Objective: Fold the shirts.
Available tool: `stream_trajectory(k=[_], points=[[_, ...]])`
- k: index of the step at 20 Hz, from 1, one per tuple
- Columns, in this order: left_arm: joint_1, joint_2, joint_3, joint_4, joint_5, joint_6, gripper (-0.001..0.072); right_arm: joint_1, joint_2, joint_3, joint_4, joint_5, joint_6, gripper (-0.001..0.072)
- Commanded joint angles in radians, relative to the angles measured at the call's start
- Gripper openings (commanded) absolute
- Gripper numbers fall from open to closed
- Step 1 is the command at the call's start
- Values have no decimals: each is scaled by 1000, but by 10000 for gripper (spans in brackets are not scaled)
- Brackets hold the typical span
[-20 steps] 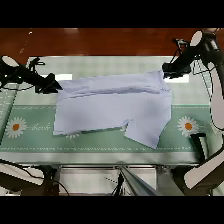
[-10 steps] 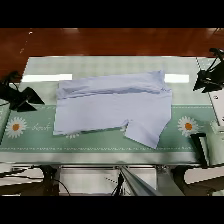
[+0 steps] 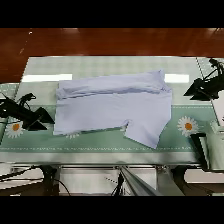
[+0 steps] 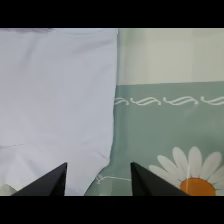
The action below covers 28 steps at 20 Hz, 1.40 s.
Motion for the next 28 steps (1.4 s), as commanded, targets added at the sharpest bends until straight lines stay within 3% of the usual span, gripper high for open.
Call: stream_trajectory(k=[1,4,6,8,9,12,15,20,25,28], points=[[-53,1,-67,-3,56,2,610,-3,8,-49,24,-29,-28,498],[-117,1,-84,-70,157,-1,608,-3,13,-49,31,-31,-29,498],[-169,1,-85,-106,236,-15,551,-3,31,-49,31,-41,-34,498],[-214,1,-85,-105,267,-24,158,-3,54,-49,31,-47,-36,498],[-227,1,-85,-105,266,-17,35,-4,67,-49,27,-51,-37,498],[-226,1,-85,-105,238,-11,24,-10,101,-87,-58,-48,-43,498],[-213,2,-85,-106,216,19,24,-54,175,-289,-3,-49,-41,498],[-212,2,-85,-106,217,37,24,-57,320,-589,57,-189,-74,499],[-212,2,-85,-106,217,48,24,-50,323,-746,214,-328,-93,498],[-212,2,-85,-113,220,63,24,51,322,-793,221,-432,-60,498]])
